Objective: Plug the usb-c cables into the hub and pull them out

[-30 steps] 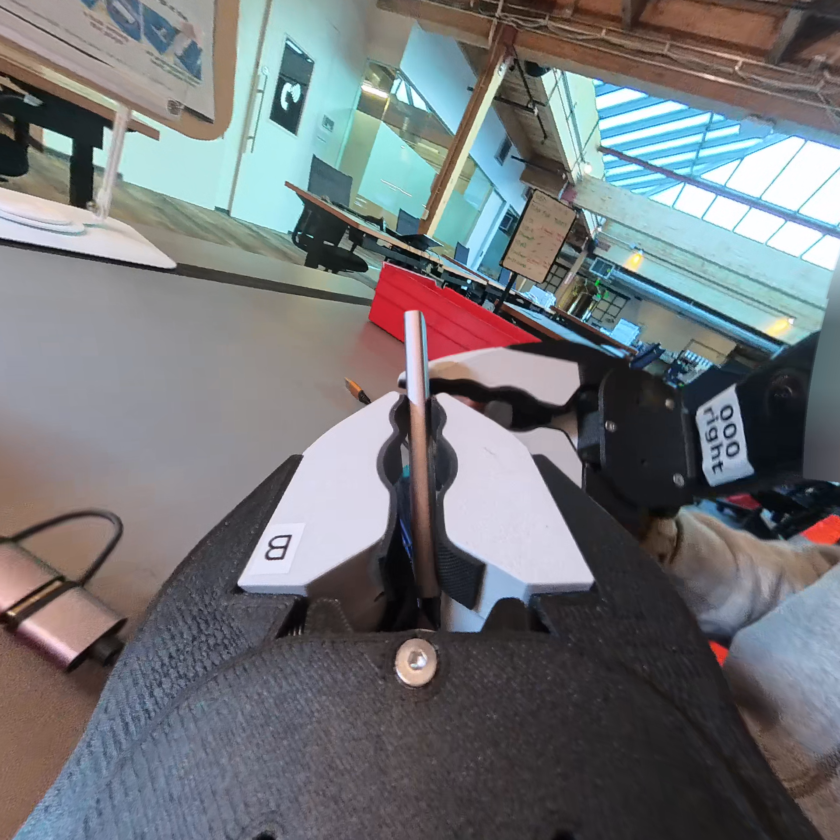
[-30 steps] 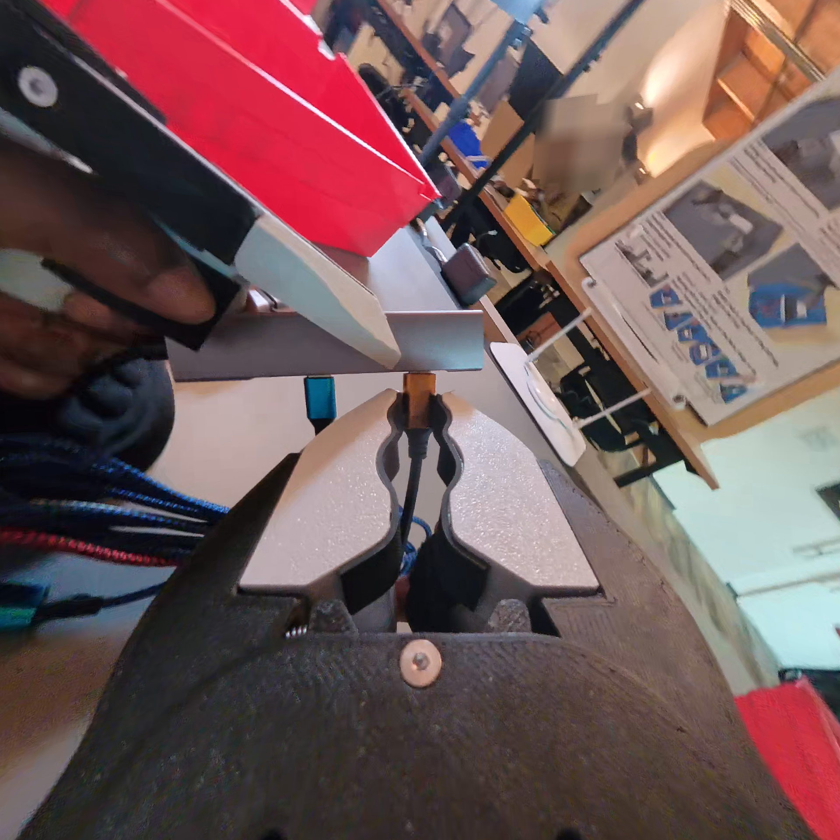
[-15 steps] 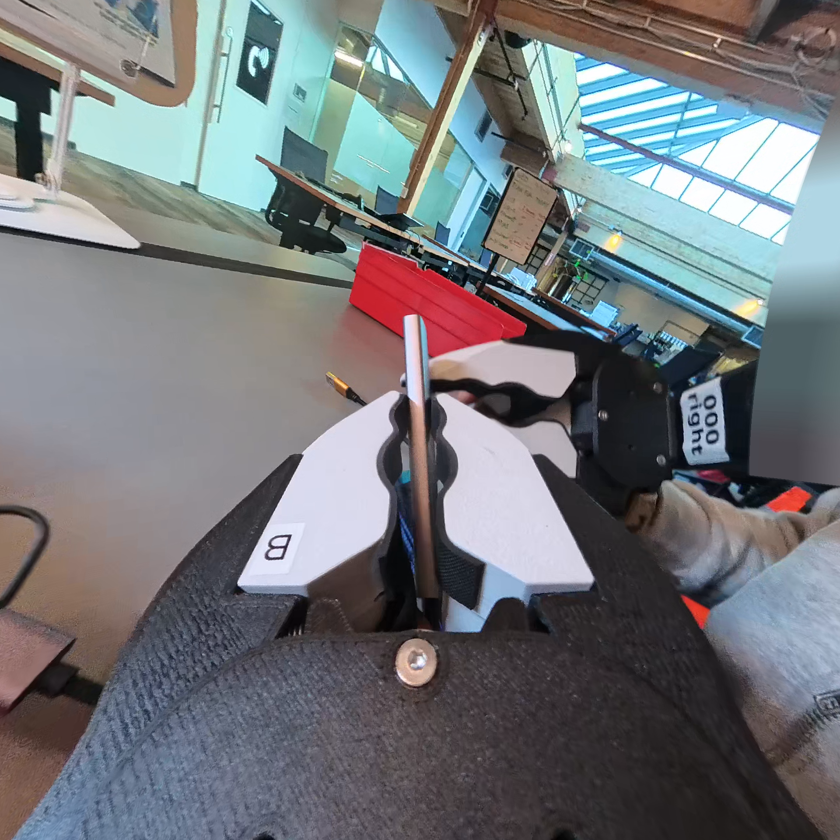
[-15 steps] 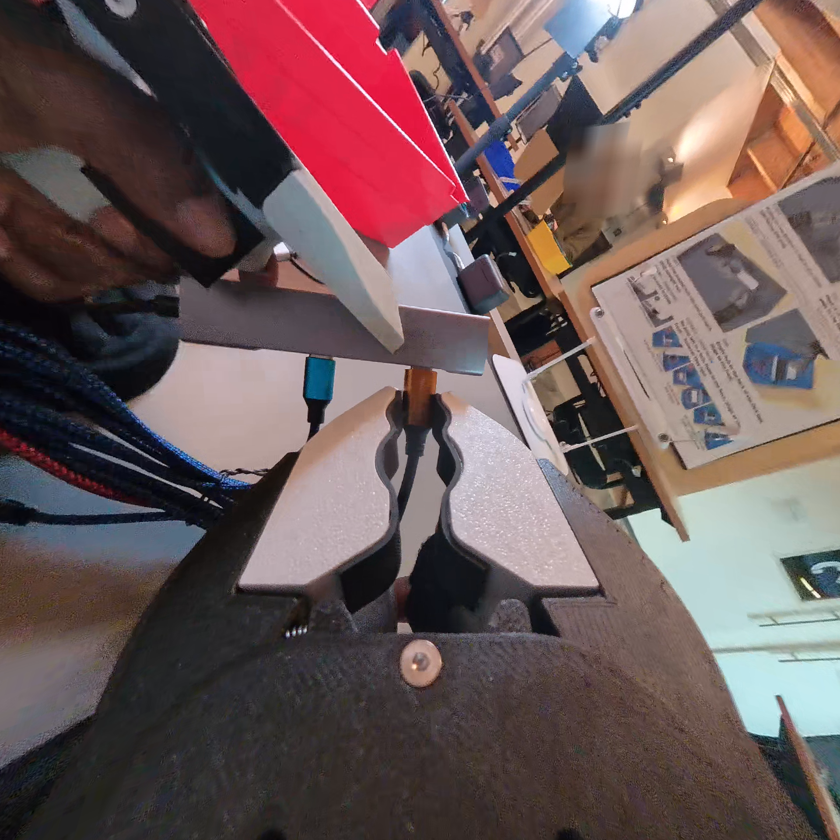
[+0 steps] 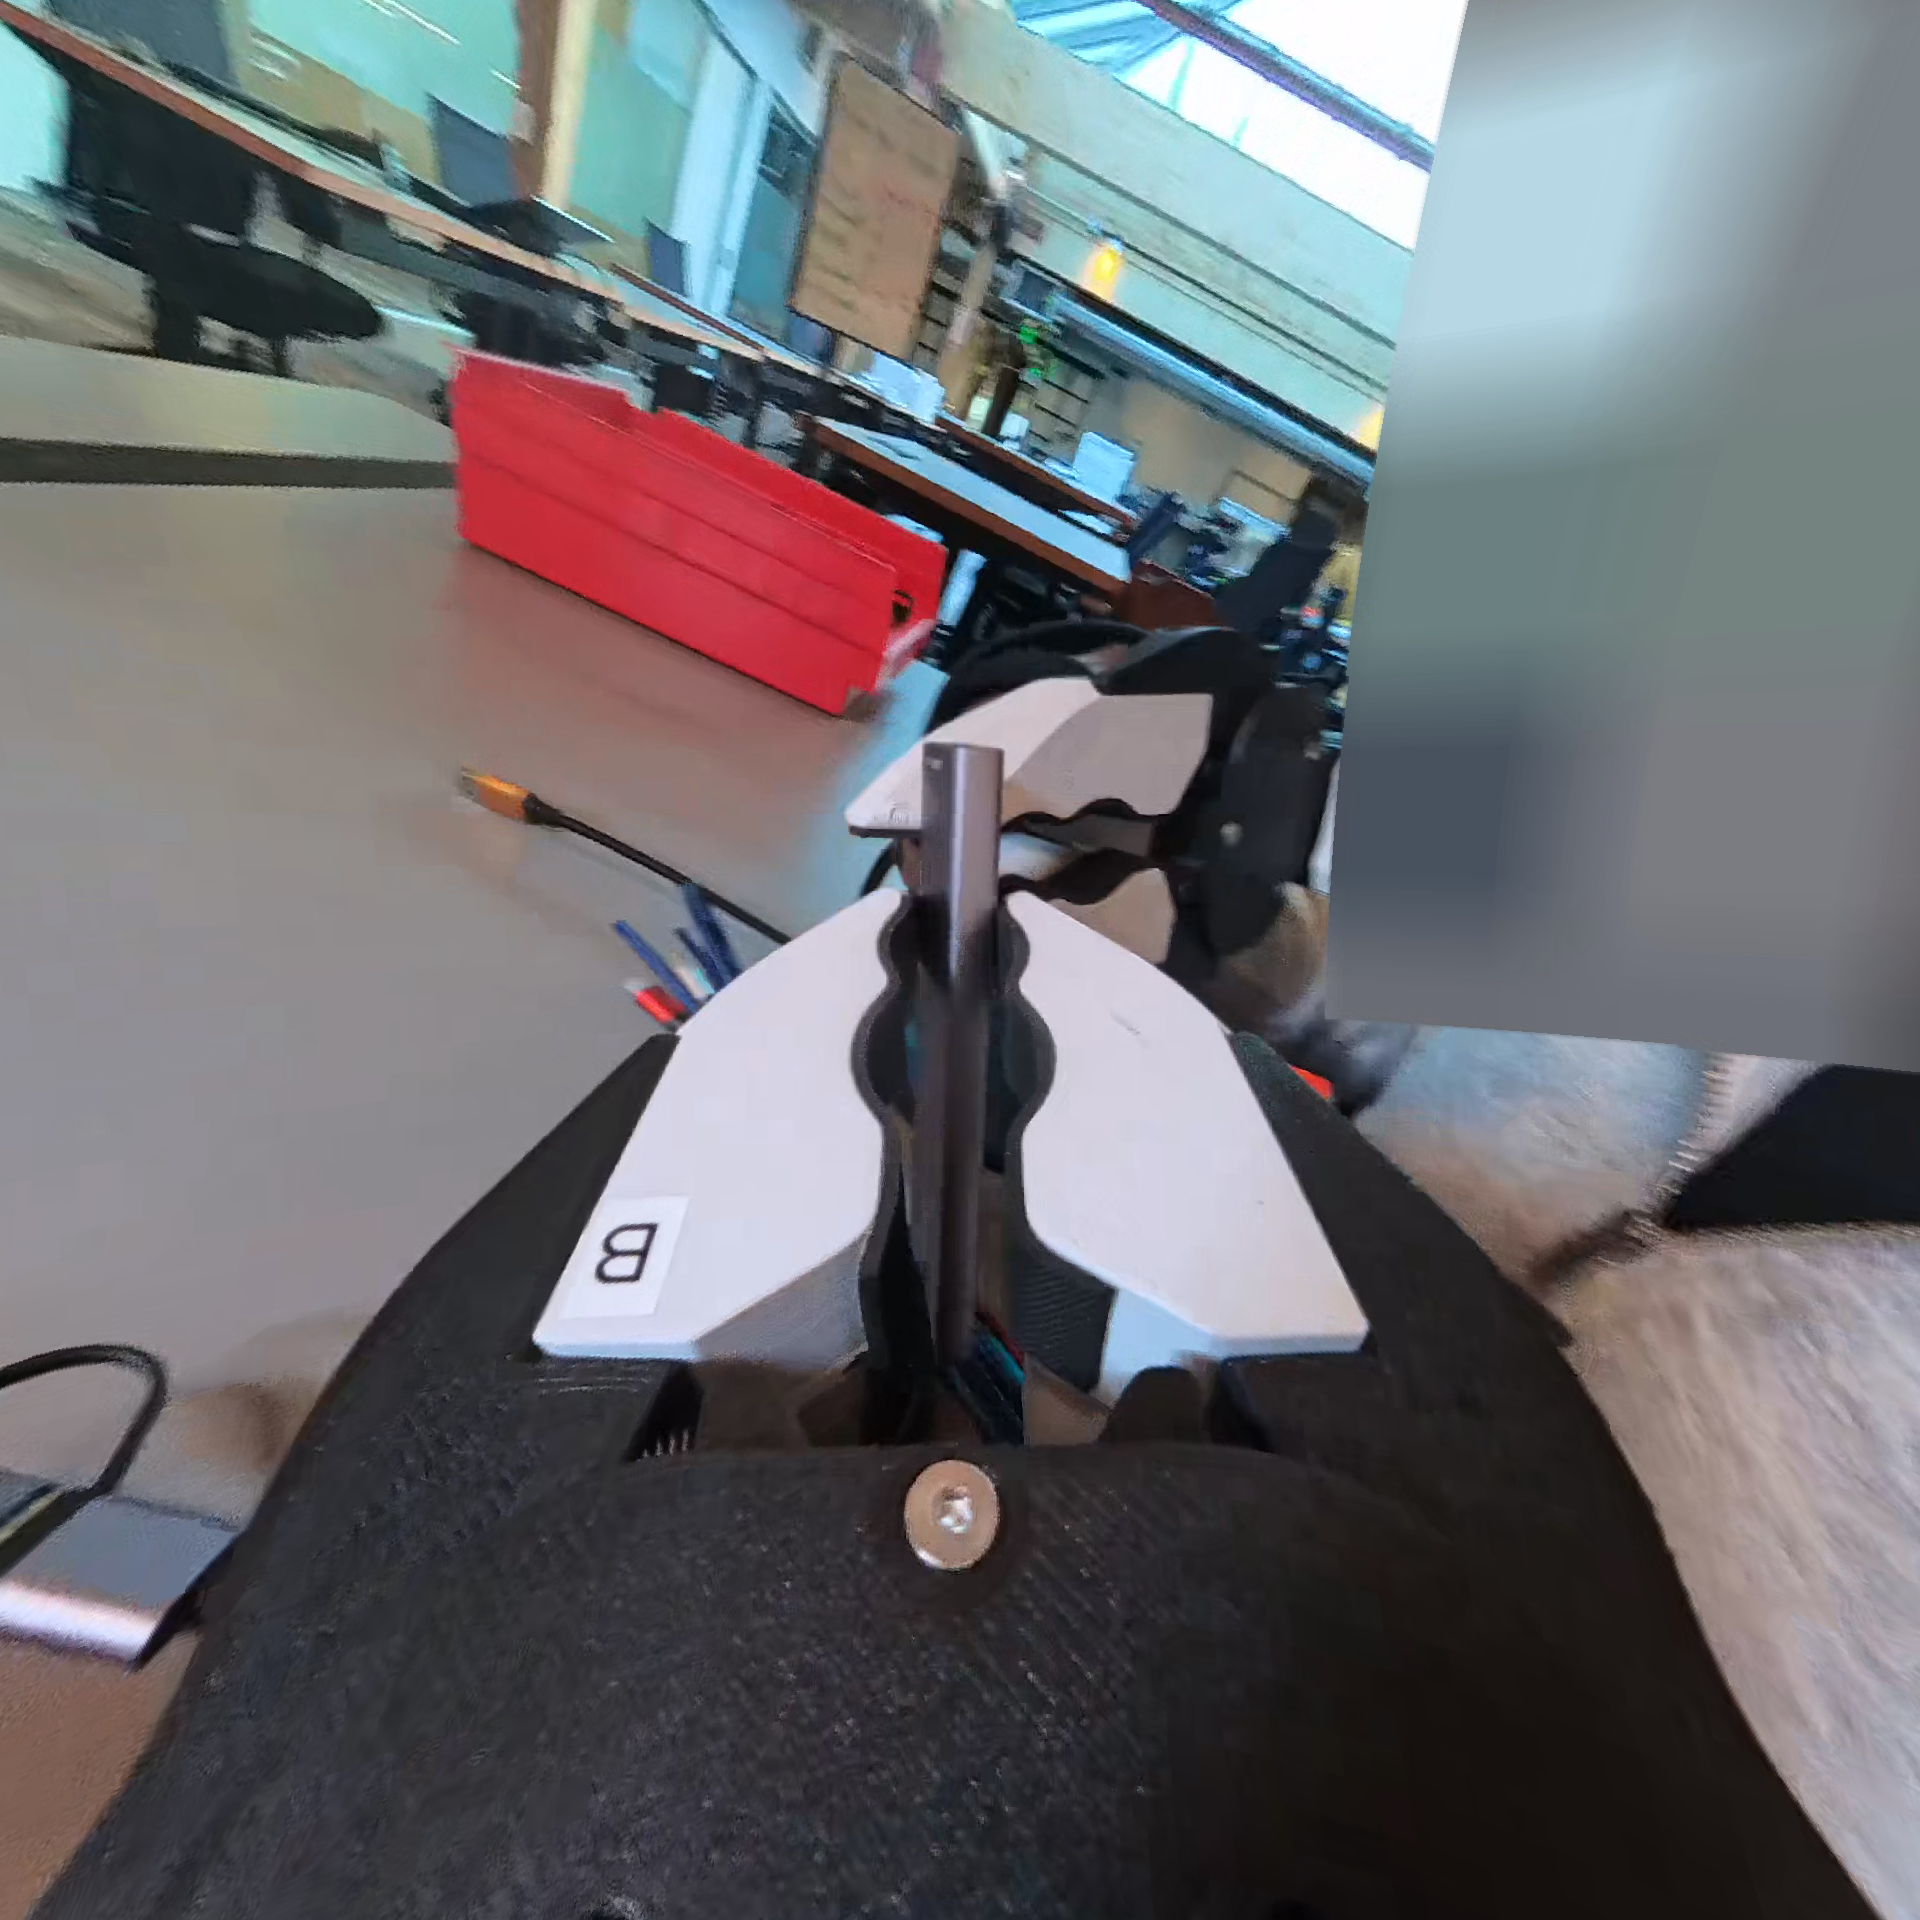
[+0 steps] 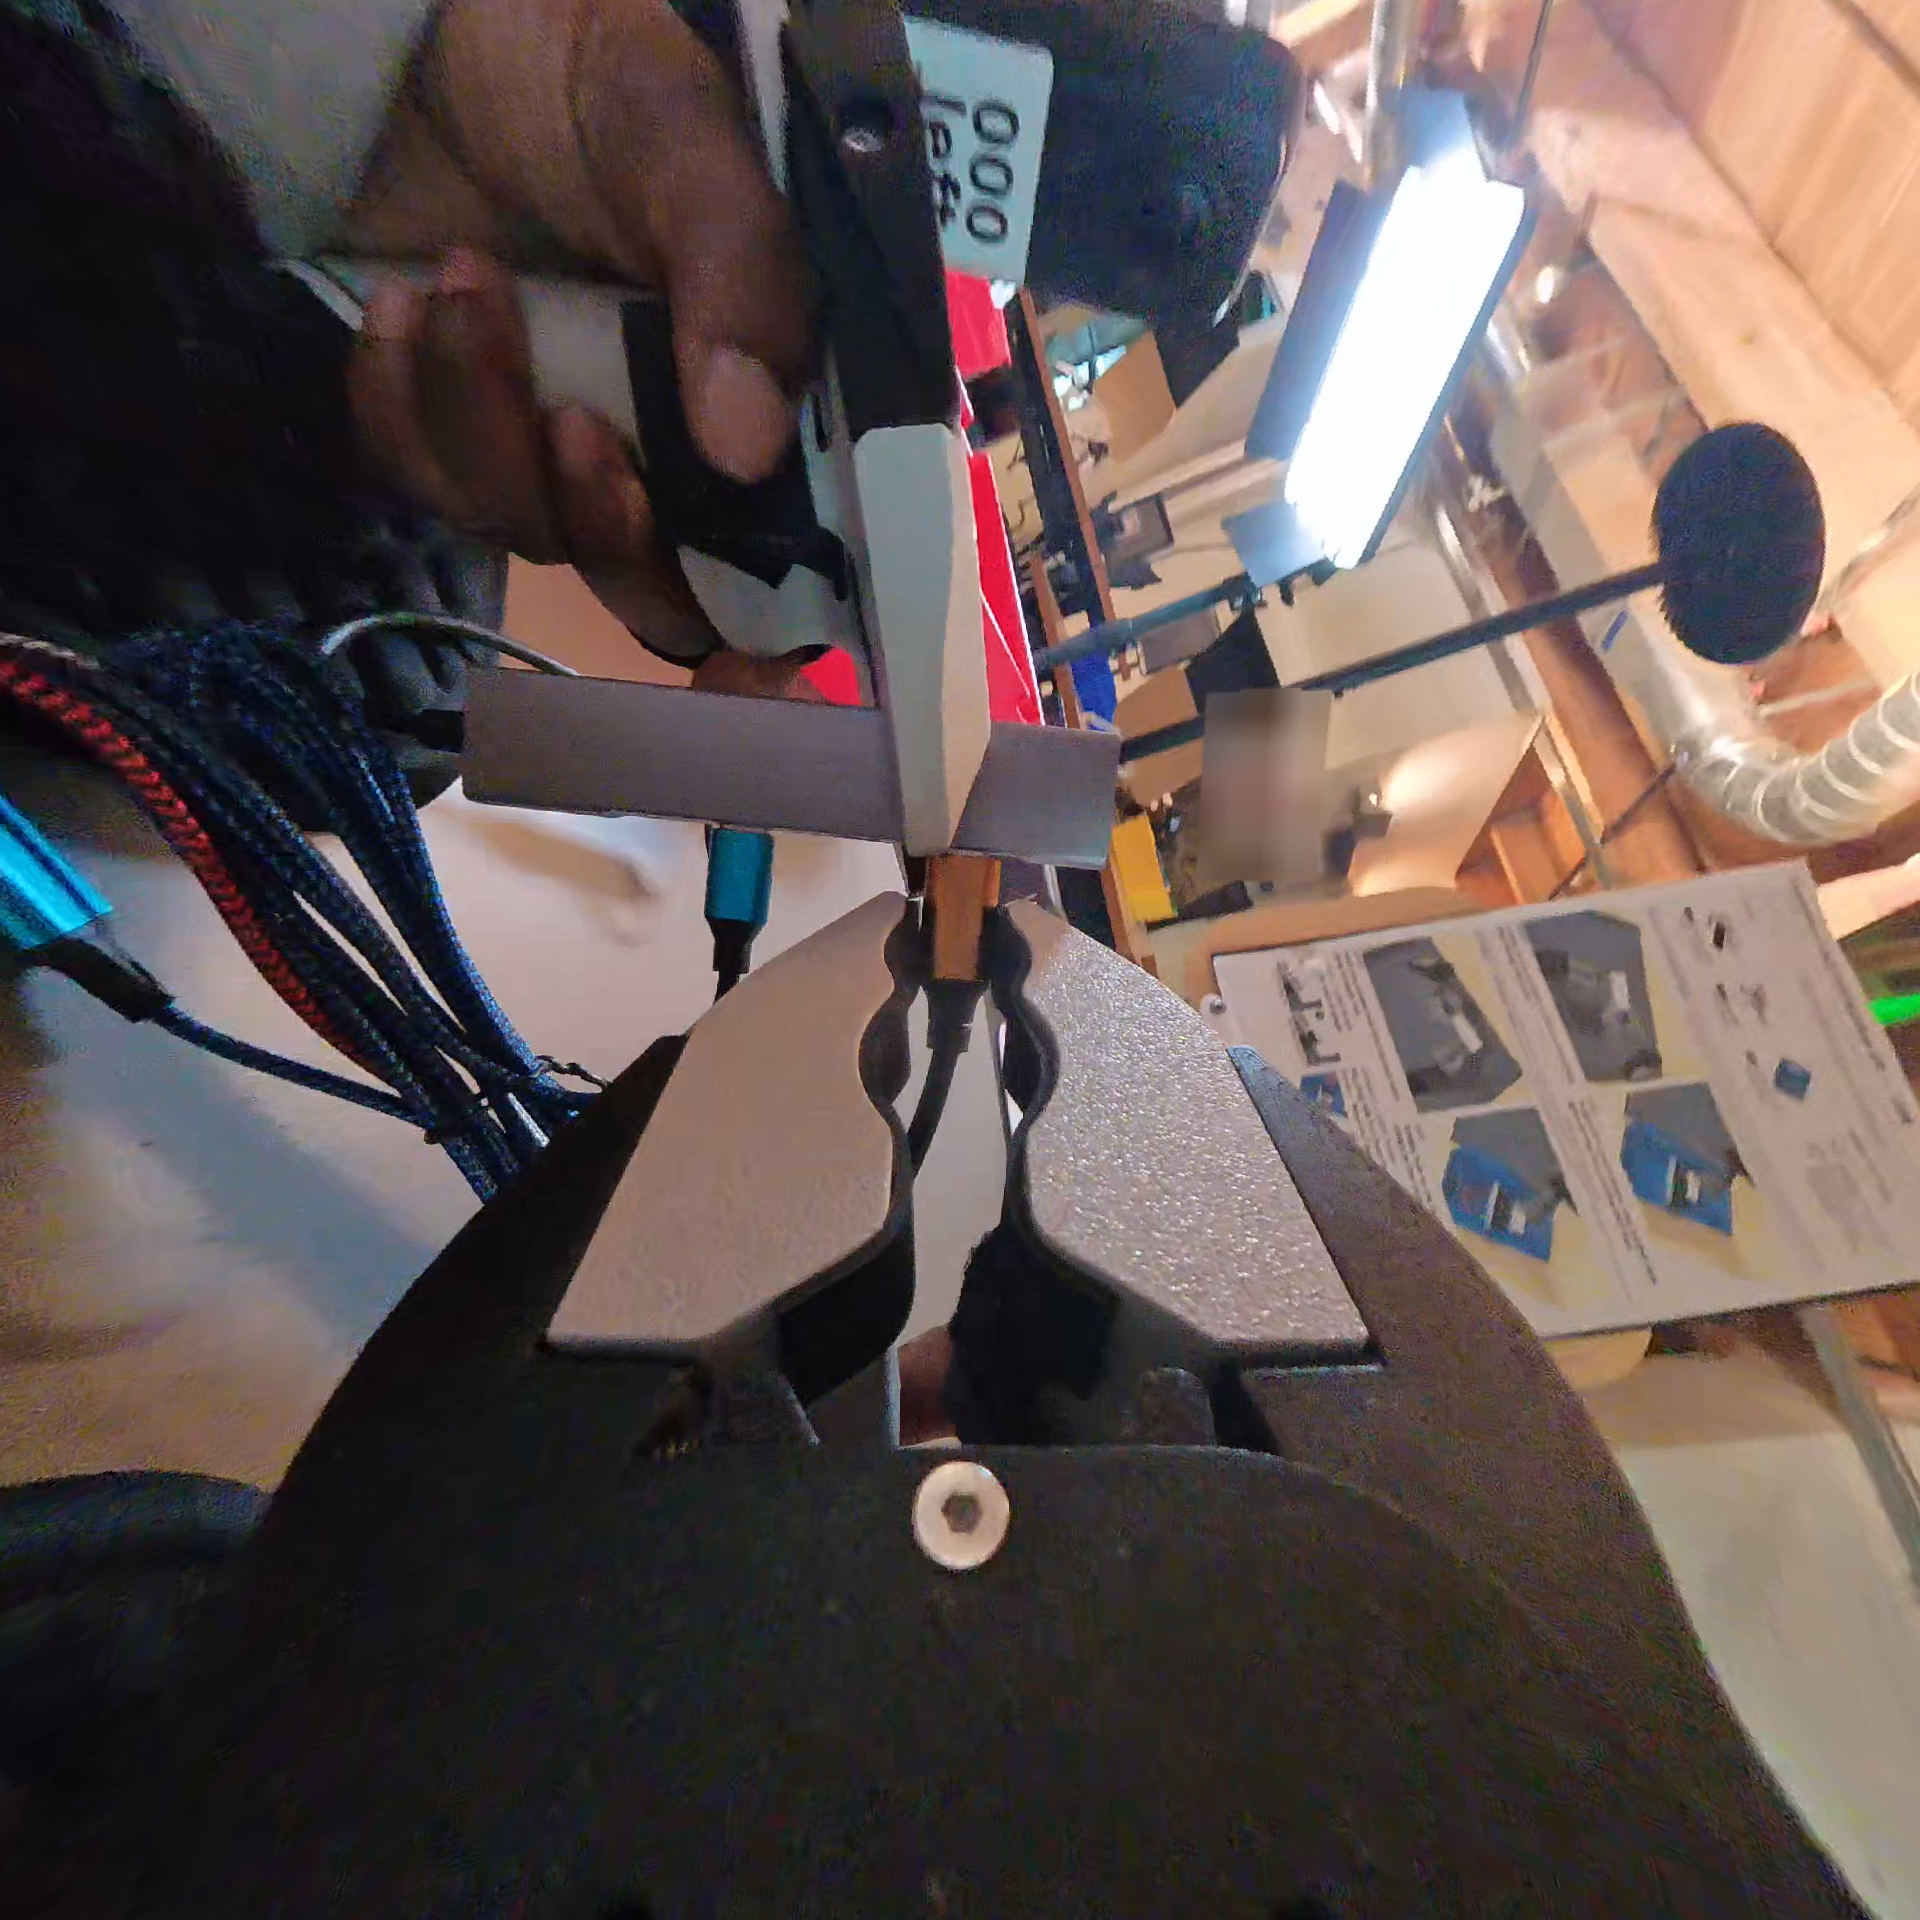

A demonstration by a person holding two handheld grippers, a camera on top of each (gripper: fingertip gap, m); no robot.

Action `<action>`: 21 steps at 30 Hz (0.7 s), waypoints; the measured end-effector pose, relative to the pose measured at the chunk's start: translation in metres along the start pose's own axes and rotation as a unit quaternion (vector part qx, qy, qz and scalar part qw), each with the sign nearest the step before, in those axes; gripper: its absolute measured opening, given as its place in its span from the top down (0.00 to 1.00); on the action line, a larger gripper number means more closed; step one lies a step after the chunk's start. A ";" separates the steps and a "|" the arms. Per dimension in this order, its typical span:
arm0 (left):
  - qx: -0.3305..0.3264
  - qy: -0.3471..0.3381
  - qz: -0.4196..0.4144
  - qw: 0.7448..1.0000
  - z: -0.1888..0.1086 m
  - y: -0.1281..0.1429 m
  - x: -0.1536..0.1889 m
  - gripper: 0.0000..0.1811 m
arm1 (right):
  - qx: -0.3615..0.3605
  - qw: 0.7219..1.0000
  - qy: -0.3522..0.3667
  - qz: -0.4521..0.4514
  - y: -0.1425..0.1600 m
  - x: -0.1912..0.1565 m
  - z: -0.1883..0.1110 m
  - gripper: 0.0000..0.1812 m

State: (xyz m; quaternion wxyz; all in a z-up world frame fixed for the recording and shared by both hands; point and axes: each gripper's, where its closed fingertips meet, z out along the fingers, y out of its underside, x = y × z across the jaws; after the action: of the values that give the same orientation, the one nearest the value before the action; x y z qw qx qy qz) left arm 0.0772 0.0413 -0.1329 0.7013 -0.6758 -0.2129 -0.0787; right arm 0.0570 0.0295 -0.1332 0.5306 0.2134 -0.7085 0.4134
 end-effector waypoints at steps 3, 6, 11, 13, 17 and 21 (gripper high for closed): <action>-0.006 0.093 -0.072 0.993 -0.005 -0.002 0.017 0.88 | 0.045 0.999 -0.009 -0.022 -0.010 0.001 -0.006 0.93; -0.024 0.115 -0.071 0.991 -0.008 0.002 0.020 0.86 | 0.058 0.998 -0.012 -0.029 -0.013 0.002 -0.007 0.93; -0.048 0.135 -0.049 0.989 -0.007 0.013 0.026 0.86 | 0.088 0.995 -0.032 -0.016 -0.020 0.000 -0.010 0.93; -0.046 0.162 -0.057 0.984 -0.008 0.014 0.030 0.87 | 0.106 0.993 -0.042 -0.004 -0.024 -0.002 -0.013 0.93; -0.032 0.278 -0.124 0.952 -0.018 0.010 0.056 0.83 | 0.171 0.983 -0.054 0.040 -0.042 0.000 -0.024 0.93; -0.059 0.361 -0.149 0.919 -0.023 0.019 0.087 0.87 | 0.211 0.973 -0.075 0.050 -0.061 -0.009 -0.030 0.93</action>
State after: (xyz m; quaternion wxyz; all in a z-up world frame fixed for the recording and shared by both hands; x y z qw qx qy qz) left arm 0.1670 0.0353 -0.1151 0.6692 -0.6024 -0.0389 -0.4333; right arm 0.1221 0.0182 -0.1164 0.3975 0.3158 -0.6527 0.5623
